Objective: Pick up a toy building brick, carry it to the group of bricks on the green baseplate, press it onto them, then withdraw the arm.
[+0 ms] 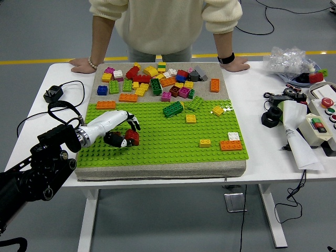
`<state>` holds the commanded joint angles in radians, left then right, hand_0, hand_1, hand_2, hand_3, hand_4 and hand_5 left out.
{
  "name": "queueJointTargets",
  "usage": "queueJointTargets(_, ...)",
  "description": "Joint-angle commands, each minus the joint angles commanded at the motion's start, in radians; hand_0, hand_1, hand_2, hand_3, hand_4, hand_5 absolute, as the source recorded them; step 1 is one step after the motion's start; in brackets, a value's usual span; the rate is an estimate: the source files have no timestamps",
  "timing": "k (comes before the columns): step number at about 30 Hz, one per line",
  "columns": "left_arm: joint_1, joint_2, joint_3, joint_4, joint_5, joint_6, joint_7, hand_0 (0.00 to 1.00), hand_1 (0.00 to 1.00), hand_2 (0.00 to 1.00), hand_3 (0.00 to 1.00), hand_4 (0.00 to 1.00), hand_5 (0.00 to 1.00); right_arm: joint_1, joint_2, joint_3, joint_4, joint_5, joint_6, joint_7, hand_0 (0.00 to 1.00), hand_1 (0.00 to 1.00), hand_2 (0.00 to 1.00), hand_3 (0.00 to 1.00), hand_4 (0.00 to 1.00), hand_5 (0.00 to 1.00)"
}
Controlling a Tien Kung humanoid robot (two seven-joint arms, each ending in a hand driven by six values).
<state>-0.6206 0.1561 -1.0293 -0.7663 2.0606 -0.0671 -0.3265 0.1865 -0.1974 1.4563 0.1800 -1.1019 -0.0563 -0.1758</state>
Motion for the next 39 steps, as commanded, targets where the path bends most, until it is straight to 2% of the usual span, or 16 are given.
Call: queueJointTargets(39, 0.041, 0.01, -0.067, -0.016, -0.032, -0.012, 0.006, 0.887, 0.643, 0.536, 0.549, 0.67, 0.002, -0.008, 0.002, 0.002, 0.0, -0.004, -0.001, -0.002, 0.78, 0.702, 0.737, 0.68, 0.943, 0.683)
